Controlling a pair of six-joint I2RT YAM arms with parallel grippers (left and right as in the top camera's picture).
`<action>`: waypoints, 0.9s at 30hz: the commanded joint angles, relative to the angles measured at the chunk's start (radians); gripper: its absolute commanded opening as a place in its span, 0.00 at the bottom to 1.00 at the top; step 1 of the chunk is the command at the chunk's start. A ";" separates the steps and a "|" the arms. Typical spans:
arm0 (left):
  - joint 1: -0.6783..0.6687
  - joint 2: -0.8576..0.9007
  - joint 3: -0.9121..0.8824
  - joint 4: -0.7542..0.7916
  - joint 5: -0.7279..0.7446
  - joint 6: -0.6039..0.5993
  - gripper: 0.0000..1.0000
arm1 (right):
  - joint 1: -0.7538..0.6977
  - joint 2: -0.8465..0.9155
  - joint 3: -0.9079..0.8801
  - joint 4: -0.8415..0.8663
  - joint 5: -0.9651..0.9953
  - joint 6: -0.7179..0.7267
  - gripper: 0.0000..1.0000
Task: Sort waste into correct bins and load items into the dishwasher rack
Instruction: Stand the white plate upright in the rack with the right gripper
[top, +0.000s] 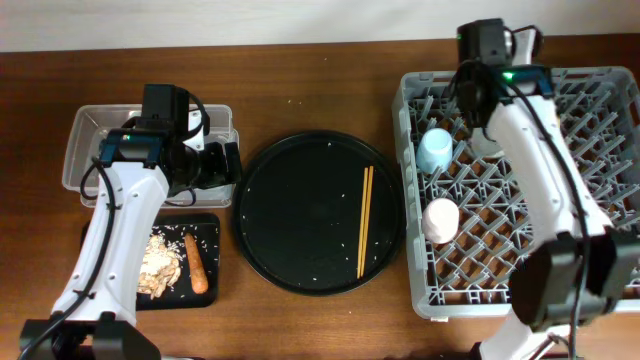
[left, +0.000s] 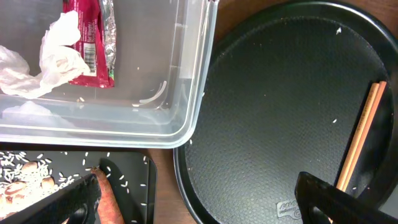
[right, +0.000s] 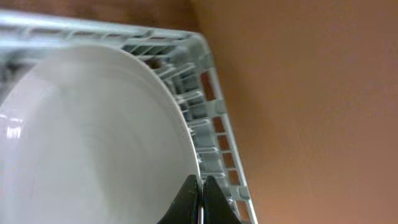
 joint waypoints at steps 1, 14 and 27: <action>-0.001 0.001 0.003 0.001 -0.003 0.009 0.99 | 0.021 0.055 0.006 0.034 -0.100 -0.154 0.04; -0.001 0.001 0.003 0.001 -0.003 0.009 0.99 | 0.032 0.036 0.006 0.021 -0.140 -0.159 0.70; -0.001 0.001 0.003 0.001 -0.003 0.009 0.99 | 0.040 -0.251 0.000 -0.352 -1.233 0.054 0.47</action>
